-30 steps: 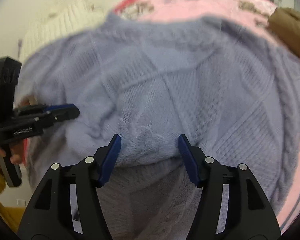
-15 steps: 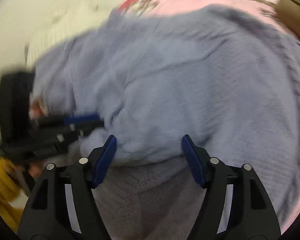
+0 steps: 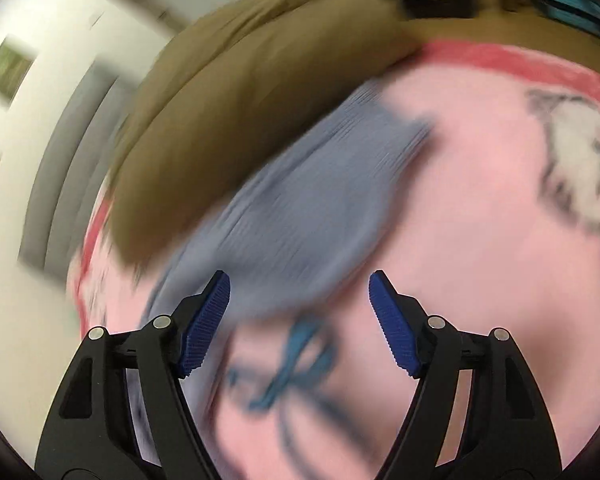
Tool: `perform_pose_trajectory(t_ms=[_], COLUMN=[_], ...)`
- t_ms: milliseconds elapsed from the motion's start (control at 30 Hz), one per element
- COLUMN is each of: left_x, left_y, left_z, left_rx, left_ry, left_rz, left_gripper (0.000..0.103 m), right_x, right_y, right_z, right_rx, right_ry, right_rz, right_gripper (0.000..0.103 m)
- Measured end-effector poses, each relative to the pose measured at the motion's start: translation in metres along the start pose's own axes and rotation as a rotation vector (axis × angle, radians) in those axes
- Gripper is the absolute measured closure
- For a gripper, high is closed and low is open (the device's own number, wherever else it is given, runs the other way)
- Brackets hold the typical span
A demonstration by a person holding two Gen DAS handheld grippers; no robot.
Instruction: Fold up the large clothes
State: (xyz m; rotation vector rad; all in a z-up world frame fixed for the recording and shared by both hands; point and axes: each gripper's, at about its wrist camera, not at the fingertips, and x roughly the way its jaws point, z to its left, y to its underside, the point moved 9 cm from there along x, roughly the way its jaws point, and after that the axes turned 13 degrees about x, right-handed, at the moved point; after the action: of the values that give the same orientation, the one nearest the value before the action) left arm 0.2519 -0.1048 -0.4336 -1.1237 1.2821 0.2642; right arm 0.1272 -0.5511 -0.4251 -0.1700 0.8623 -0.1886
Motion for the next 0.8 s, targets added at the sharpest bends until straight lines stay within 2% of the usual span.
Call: perform_pose_trajectory(t_ms=[33,100,233,267,333,400,500,600,700,800], left_x=[0.001,0.003,0.016,0.016,0.015,0.012,0.002,-0.003,0.007,0.034], left_y=[-0.005,-0.006,-0.001,0.000,0.001,-0.003,-0.022,-0.043,-0.061,-0.083], left_z=[-0.007,-0.015,-0.023,-0.024,-0.025,-0.026,-0.037,-0.057,-0.092,-0.136], left_rx=[0.004,0.021,0.022,0.023,0.022,0.025,0.087,0.161,0.215,0.248], left_ry=[0.010,0.013,0.017,0.011,-0.003,-0.023,-0.043,-0.018,0.084,0.177], left_rz=[-0.004,0.003,0.047,0.050,0.056,0.053,-0.005,-0.058,-0.081,-0.117], left_gripper=[0.061,0.061,0.061,0.061,0.061,0.061,0.061,0.060,0.051,0.050], right_x=[0.007,0.024,0.061,0.064,0.065,0.063,0.055,0.030,0.003,-0.030], right_y=[-0.022,-0.045,-0.051,-0.052,-0.056,-0.055,-0.063,-0.071,-0.074,-0.076], right_z=[-0.012,-0.022,-0.026,-0.026,-0.018,-0.011,0.008,0.045,0.105,0.153], right_rx=[0.016,0.021,0.018,0.015,0.028,0.050,-0.004,-0.107,-0.231,-0.358], right_ry=[0.043,0.098,0.138,0.145,0.084,0.032,0.001,-0.055,-0.167,-0.260], right_rz=[-0.043,-0.061,0.031,0.024,0.026,0.041,0.035,0.009,0.002,0.000], right_gripper=[0.034,0.034,0.056,0.062,0.086,0.090,0.092,0.093,0.093,0.093])
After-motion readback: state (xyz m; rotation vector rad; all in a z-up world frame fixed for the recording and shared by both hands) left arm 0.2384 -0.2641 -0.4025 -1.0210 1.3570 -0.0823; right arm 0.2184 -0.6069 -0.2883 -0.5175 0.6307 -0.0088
